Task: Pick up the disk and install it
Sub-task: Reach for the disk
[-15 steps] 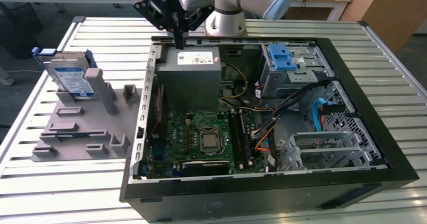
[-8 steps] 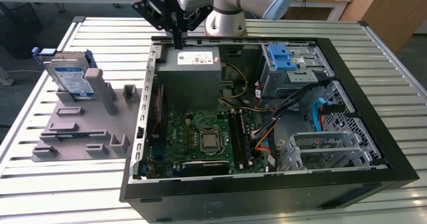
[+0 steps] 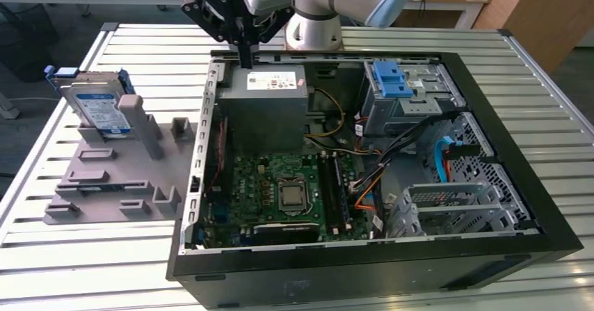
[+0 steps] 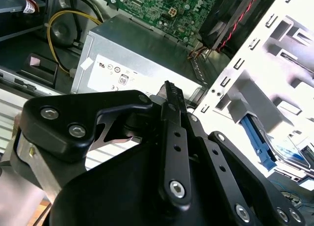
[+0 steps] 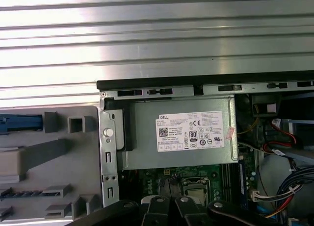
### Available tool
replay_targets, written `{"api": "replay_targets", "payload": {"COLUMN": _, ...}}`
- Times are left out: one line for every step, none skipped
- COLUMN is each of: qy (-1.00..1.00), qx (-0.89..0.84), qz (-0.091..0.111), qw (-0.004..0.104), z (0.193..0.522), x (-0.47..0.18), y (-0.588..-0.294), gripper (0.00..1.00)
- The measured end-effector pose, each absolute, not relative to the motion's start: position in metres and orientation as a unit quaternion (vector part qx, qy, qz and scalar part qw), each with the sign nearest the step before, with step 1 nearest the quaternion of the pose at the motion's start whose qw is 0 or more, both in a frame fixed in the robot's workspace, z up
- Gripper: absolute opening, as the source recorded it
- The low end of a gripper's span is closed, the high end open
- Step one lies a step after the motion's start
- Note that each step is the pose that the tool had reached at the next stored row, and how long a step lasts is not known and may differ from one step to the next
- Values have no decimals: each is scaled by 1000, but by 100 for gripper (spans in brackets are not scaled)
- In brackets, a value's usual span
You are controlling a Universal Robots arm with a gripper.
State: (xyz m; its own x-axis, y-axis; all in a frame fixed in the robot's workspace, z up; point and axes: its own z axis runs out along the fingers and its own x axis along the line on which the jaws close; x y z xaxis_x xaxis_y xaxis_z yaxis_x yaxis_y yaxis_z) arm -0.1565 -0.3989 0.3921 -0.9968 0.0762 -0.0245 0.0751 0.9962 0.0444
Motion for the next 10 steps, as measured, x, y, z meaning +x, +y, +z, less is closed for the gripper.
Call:
{"api": "replay_targets", "payload": {"qy": 999, "qx": 38, "qz": 22, "qw": 13, "z": 392, "x": -157, "y": -399, "gripper": 11}}
{"api": "replay_targets", "payload": {"qy": 999, "qx": 38, "qz": 22, "qw": 13, "z": 392, "x": -157, "y": -399, "gripper": 11}}
{"api": "replay_targets", "payload": {"qy": 999, "qx": 38, "qz": 22, "qw": 13, "z": 392, "x": -157, "y": -399, "gripper": 11}}
{"api": "replay_targets", "payload": {"qy": 999, "qx": 38, "qz": 22, "qw": 13, "z": 392, "x": -158, "y": -399, "gripper": 11}}
{"api": "replay_targets", "payload": {"qy": 999, "qx": 38, "qz": 22, "qw": 13, "z": 392, "x": -158, "y": -399, "gripper": 11}}
{"api": "replay_targets", "payload": {"qy": 999, "qx": 38, "qz": 22, "qw": 13, "z": 392, "x": -158, "y": -399, "gripper": 11}}
{"api": "replay_targets", "payload": {"qy": 999, "qx": 38, "qz": 22, "qw": 13, "z": 392, "x": -159, "y": -399, "gripper": 11}}
{"api": "replay_targets", "payload": {"qy": 999, "qx": 38, "qz": 22, "qw": 13, "z": 392, "x": -159, "y": -399, "gripper": 11}}
{"api": "replay_targets", "payload": {"qy": 999, "qx": 38, "qz": 22, "qw": 13, "z": 392, "x": -159, "y": -399, "gripper": 11}}
{"api": "replay_targets", "payload": {"qy": 999, "qx": 38, "qz": 22, "qw": 13, "z": 392, "x": -159, "y": -399, "gripper": 11}}
